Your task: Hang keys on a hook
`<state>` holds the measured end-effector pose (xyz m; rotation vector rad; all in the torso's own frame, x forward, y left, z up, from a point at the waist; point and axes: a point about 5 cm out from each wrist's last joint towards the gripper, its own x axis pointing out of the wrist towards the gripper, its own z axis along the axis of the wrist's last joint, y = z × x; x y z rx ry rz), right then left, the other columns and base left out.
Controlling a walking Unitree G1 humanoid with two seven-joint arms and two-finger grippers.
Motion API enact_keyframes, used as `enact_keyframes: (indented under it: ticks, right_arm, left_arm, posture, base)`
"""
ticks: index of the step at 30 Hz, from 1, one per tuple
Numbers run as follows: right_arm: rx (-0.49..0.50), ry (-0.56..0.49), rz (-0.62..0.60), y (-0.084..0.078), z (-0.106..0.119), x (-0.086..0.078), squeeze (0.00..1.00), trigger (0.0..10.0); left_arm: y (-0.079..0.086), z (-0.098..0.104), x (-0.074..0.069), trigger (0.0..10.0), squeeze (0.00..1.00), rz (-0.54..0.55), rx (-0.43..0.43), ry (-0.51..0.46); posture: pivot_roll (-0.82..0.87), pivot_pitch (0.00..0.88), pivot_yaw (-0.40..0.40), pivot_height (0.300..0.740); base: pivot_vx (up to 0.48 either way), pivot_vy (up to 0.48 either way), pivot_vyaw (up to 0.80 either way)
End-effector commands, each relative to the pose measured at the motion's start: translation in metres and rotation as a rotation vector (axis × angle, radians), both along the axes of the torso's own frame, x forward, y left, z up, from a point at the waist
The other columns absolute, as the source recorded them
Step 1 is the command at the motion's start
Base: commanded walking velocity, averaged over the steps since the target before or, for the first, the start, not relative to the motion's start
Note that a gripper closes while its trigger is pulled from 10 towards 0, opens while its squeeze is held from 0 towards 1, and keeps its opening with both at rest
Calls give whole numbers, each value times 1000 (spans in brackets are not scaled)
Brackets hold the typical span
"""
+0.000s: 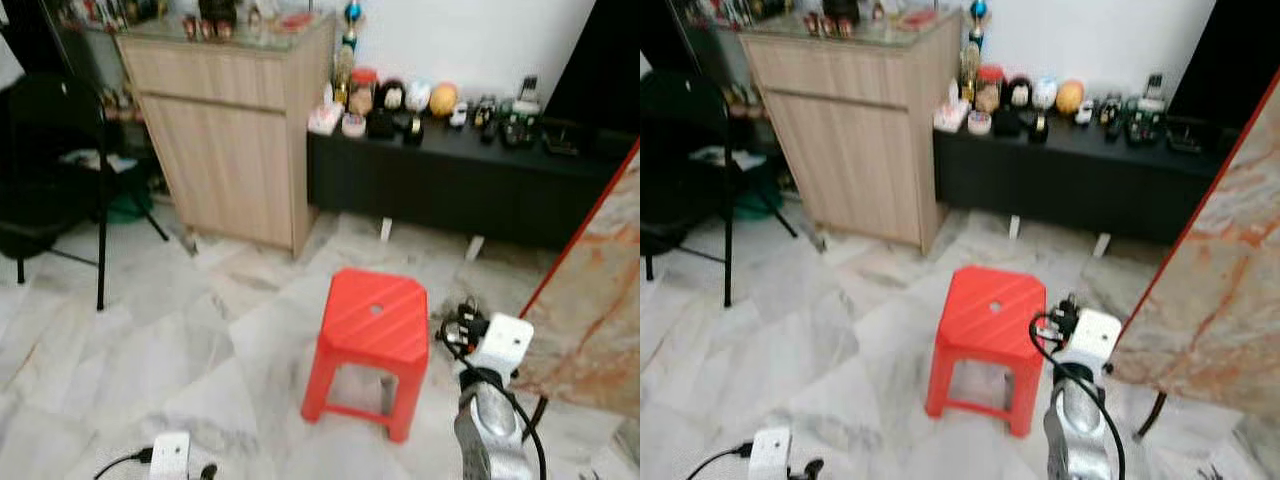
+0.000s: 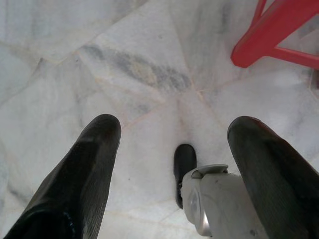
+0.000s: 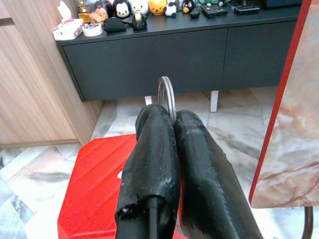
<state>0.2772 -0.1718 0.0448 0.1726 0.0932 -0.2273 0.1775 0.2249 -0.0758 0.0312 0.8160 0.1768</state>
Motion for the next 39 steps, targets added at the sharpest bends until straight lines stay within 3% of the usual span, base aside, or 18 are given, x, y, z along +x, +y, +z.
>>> enact_keyframes:
  ticks: [1,15,39]
  right_arm:
    - [11,-16,-8,0,3,2,0,10000]
    - [13,-14,-8,0,3,3,0,10000]
    - [21,-20,-19,-3,5,5,0,10000]
  left_arm:
    - [0,1,1,10000,0,-15,11,3]
    - [-3,1,2,10000,0,-16,6,-9]
    - [-3,4,9,10000,0,-20,11,-37]
  posture:
    - [-15,0,-58,740]
    - [-14,0,-59,740]
    - [-15,0,-60,740]
  base:
    - [0,0,0]
    - [0,0,-251]
    - [0,-338,0]
